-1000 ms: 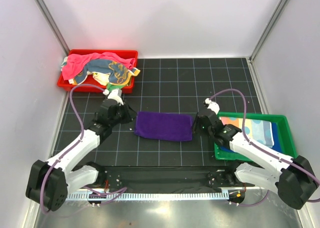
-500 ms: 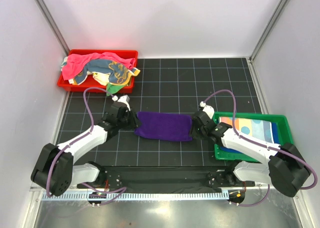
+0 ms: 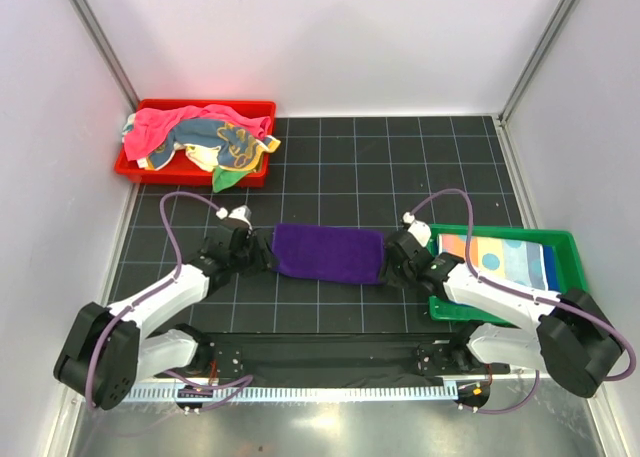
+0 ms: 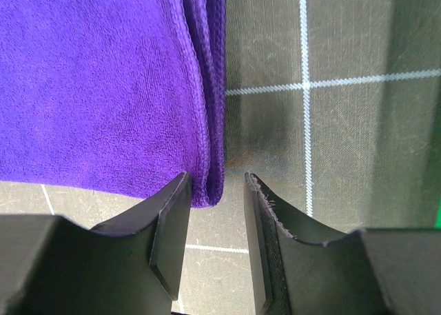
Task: Fold and stack the towels
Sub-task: Fold the towel
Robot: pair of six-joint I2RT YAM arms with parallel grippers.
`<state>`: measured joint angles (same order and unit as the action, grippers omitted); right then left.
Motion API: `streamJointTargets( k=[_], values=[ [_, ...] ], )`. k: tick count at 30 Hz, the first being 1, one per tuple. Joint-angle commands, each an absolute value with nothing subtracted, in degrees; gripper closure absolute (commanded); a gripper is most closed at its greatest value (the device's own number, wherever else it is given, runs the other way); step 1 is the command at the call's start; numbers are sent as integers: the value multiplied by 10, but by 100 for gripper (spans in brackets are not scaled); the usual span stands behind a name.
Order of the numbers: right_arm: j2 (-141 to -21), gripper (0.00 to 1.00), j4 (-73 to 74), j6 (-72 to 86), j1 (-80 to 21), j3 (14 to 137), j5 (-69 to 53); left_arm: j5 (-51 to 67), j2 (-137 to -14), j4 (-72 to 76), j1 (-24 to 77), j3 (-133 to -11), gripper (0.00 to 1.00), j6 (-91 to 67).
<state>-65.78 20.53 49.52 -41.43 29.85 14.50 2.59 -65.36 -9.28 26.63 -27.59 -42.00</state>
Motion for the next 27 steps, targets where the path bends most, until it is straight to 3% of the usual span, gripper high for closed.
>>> streamJointTargets(
  k=[1, 19, 27],
  values=[
    [-643, 56, 170, 526, -419, 287, 141, 27, -637, -84, 267, -265, 52, -441],
    [-622, 57, 107, 603, -421, 231, 119, 40, -629, -26, 267, -232, 60, -489],
    [-621, 68, 104, 612, -420, 227, 118, 45, -630, -18, 268, -231, 68, -493]
  ],
)
